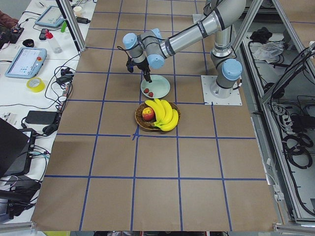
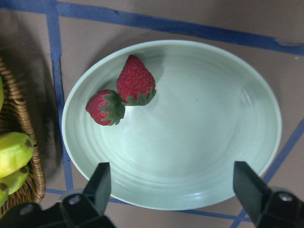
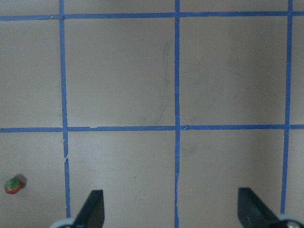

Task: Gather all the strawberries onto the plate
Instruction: 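Reach the left gripper to the last strawberry and grasp it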

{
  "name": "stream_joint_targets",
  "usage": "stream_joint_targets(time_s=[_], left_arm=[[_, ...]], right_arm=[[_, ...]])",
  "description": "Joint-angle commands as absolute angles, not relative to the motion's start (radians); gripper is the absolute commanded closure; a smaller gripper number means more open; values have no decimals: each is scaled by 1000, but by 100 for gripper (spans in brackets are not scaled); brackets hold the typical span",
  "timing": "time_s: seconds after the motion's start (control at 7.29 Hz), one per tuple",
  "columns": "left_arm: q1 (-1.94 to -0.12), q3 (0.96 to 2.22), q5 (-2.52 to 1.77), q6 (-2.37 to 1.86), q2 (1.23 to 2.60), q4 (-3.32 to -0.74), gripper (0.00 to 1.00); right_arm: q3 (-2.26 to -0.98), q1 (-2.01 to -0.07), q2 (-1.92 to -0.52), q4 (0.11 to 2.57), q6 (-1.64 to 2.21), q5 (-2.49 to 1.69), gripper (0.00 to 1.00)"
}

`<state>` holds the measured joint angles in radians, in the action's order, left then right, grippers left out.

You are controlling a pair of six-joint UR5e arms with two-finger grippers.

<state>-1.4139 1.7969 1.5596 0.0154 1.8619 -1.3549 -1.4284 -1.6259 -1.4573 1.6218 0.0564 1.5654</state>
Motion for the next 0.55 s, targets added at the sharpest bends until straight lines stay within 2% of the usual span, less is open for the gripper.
stream_joint_targets(time_s=[0.0, 0.41], left_arm=[[-1550, 1798, 1506, -17, 1842, -1295, 0], [-1762, 1869, 1503, -12, 1870, -1171, 0]], right_arm=[[-1427, -1626, -1457, 1621, 57, 1566, 0], [-1427, -1626, -1457, 1621, 57, 1565, 0]])
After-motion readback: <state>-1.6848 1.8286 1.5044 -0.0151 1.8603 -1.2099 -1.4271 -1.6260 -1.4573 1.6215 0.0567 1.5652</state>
